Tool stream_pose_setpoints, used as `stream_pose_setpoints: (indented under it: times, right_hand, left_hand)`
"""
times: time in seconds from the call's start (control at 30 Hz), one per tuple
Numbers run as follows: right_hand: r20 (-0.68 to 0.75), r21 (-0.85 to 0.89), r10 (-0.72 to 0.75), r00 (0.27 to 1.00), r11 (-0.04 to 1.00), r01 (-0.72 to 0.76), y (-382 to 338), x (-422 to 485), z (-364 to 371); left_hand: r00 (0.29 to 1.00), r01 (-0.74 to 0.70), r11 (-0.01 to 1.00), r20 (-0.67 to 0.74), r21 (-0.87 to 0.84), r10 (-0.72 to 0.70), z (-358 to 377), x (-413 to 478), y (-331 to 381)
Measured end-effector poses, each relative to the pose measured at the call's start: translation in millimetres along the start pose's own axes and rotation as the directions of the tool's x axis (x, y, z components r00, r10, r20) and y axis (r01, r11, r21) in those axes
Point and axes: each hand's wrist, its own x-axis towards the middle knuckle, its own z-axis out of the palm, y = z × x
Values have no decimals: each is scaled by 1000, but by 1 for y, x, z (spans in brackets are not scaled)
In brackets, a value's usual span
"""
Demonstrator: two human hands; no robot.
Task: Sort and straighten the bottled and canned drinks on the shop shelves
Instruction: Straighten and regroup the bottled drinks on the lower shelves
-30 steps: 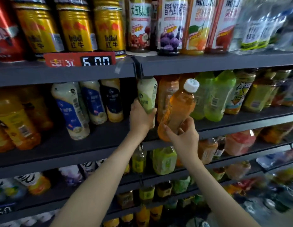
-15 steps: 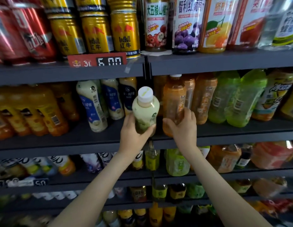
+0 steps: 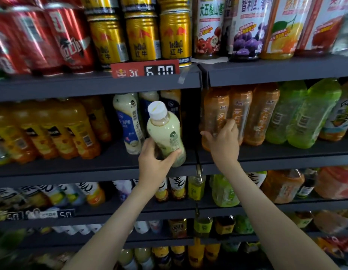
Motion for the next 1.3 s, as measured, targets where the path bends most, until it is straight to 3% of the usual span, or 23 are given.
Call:
stream_pose_setpoints:
  times: [0.1, 0.17, 0.23, 0.33, 0.47, 0.6, 0.73, 0.9, 1.03, 1.17, 1.3]
  right_hand:
    - [68, -116, 58, 996, 992, -49, -5, 4, -4]
    - [41, -81, 14, 999, 997, -11, -8, -7, -8]
    - [70, 148, -74, 995, 987, 63, -14, -25, -11]
    - [328, 533, -248, 912, 845, 38, -30, -48, -13]
    - [424, 699, -340, 839, 712, -66, -49, -57, -10]
    - [422, 694, -317, 850, 716, -78, -55, -52, -8]
    - [328, 556, -157, 932, 829, -56, -70, -50, 11]
    - [393, 505, -131, 910, 858, -94, -112, -53, 55]
    - [443, 459, -101, 891, 879, -128, -154, -49, 92]
    - [356, 345, -88, 930, 938, -43, -168, -45, 111]
    - [295, 353, -62, 954, 934, -48, -161, -46, 107]
  left_hand:
    - [998, -60, 997, 17, 51, 59, -7, 2, 0]
    - [993, -121, 989, 20, 90, 120, -10, 2, -1]
    - [988, -154, 982, 18, 109, 153, -10, 1, -2]
    - [986, -165, 980, 46, 110, 161, -10, 2, 0]
    - [986, -150, 984, 87, 93, 142, -12, 6, 1]
    - [997, -80, 996, 8, 31, 79, -22, 4, -5]
    - [995, -50, 995, -90, -84, 42, -49, -2, -17]
    - [982, 61, 976, -160, -210, -96, -99, 1, -34]
    - [962, 143, 965, -199, -219, -188, -132, 6, -41]
    - [949, 180, 967, -228, -181, -219, -150, 7, -53]
    - [944, 190, 970, -244, -154, -224, -158, 7, -60]
